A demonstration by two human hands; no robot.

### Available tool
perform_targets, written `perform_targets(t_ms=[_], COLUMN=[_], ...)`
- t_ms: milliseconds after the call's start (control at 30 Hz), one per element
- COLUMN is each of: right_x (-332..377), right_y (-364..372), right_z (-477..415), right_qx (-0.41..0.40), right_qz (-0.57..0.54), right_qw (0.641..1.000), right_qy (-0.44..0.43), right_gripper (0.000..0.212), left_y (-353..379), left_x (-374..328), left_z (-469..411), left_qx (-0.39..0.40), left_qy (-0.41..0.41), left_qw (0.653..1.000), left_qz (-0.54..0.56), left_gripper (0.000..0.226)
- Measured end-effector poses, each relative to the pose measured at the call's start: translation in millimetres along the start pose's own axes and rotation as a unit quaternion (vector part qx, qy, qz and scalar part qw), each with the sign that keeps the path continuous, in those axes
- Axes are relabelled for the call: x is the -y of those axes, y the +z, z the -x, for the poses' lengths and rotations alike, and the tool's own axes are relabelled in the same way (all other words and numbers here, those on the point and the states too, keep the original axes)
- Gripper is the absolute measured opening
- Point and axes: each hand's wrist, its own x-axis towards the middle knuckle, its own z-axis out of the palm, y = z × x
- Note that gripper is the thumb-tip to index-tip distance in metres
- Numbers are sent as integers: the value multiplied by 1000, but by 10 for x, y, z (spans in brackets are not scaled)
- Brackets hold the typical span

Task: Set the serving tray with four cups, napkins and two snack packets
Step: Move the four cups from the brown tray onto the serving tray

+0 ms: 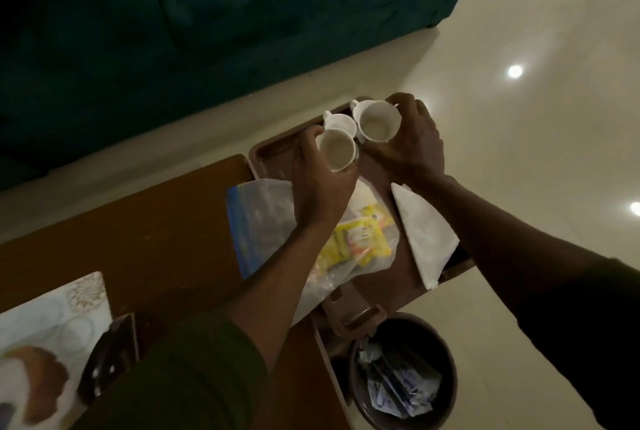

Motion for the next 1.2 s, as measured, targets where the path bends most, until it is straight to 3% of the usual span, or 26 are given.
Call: perform_targets(t_ms=[267,433,633,733,867,1200], right_x=[1564,2633,3659,3869,3958,4079], right_y=[661,1360,2298,2709,3154,3630], right_z=[427,1041,2045,2551,3100,3512], right_qx=[57,122,231,302,384,402], right_qz=[-58,-77,-75,-46,-3,51], right_qw=[993,977,947,925,899,883], right_qy=[-86,-158,-209,-226,-211,-238], right_gripper=[64,68,68,68,72,72], left_y=[-1717,-3051,-4421,-4856,-5293,-5600], left_x=[500,1204,2098,2551,3096,3669], left_z=[-91,126,549,819,1132,1295], left_qx=[-65,-97,-122,-116,-89,-28], left_qy=[-27,-90,-150,-171,-220,-244], left_qw=[997,990,970,960,950,953], left_qz=[13,-56,-147,-188,-203,-176], left_gripper=[65,71,63,55,62,67])
